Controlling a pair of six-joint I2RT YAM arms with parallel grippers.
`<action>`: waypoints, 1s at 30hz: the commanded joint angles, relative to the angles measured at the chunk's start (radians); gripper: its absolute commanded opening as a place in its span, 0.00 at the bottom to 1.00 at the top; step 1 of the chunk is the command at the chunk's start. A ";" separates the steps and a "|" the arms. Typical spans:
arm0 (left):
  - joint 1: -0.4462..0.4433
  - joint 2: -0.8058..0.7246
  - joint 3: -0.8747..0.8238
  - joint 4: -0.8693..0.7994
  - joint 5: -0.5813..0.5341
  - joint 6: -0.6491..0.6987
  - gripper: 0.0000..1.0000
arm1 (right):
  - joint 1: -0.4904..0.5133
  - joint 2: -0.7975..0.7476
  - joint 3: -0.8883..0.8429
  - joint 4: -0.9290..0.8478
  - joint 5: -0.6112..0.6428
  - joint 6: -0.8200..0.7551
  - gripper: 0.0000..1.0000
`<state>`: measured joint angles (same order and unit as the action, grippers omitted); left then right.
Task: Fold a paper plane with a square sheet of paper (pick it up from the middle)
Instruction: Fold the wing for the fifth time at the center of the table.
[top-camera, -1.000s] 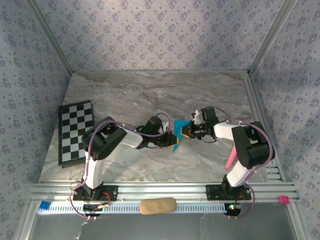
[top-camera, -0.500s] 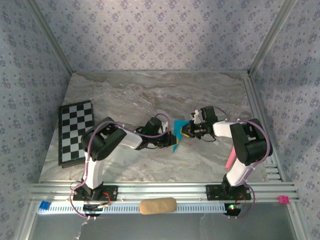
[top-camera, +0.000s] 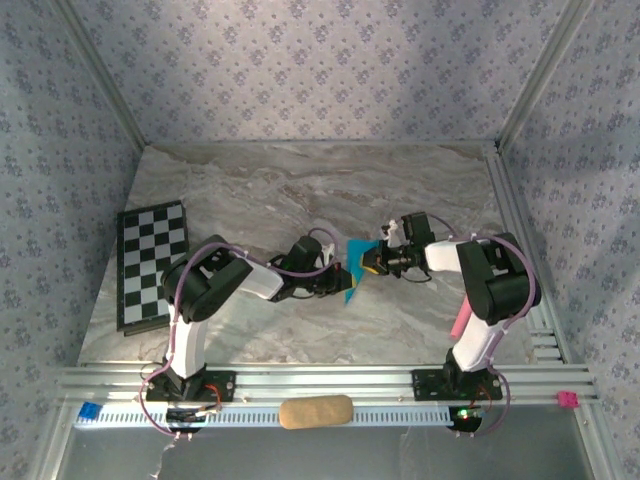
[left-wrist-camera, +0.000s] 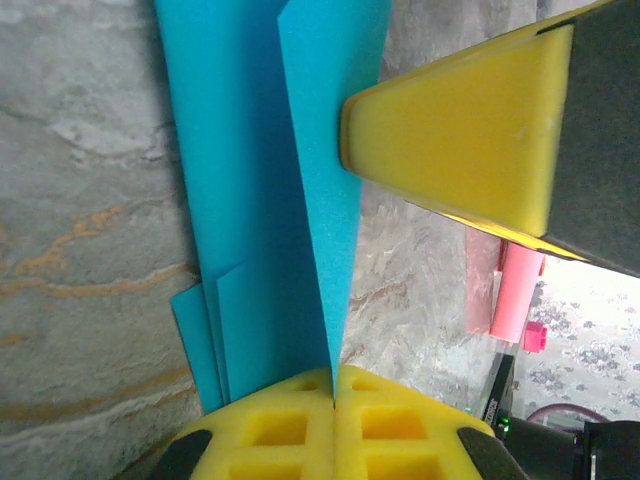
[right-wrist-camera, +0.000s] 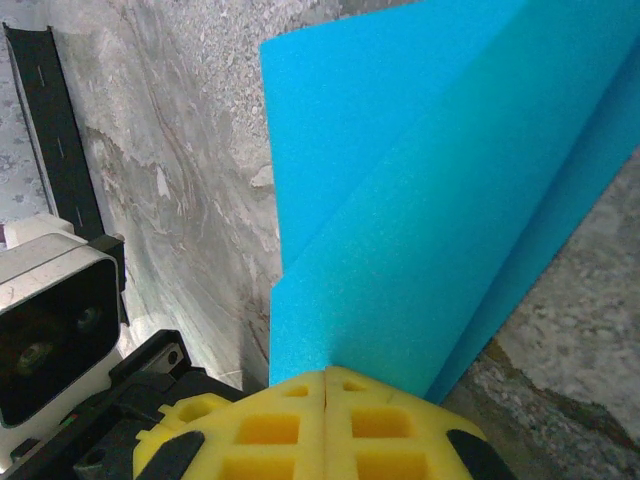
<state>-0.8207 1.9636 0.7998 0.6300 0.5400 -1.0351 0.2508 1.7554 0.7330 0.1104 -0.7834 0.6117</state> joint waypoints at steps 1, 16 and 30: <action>0.003 -0.005 -0.037 -0.108 -0.052 -0.001 0.00 | -0.005 0.027 0.026 0.003 -0.014 -0.016 0.06; 0.002 -0.029 -0.043 -0.156 -0.085 0.020 0.00 | 0.002 0.045 0.023 -0.001 0.050 0.008 0.10; 0.005 -0.055 -0.112 -0.003 -0.080 0.004 0.00 | -0.037 -0.076 -0.019 -0.051 0.030 -0.045 0.09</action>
<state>-0.8246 1.9060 0.7242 0.6559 0.4633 -1.0382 0.2153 1.6901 0.7341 0.0971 -0.7475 0.5999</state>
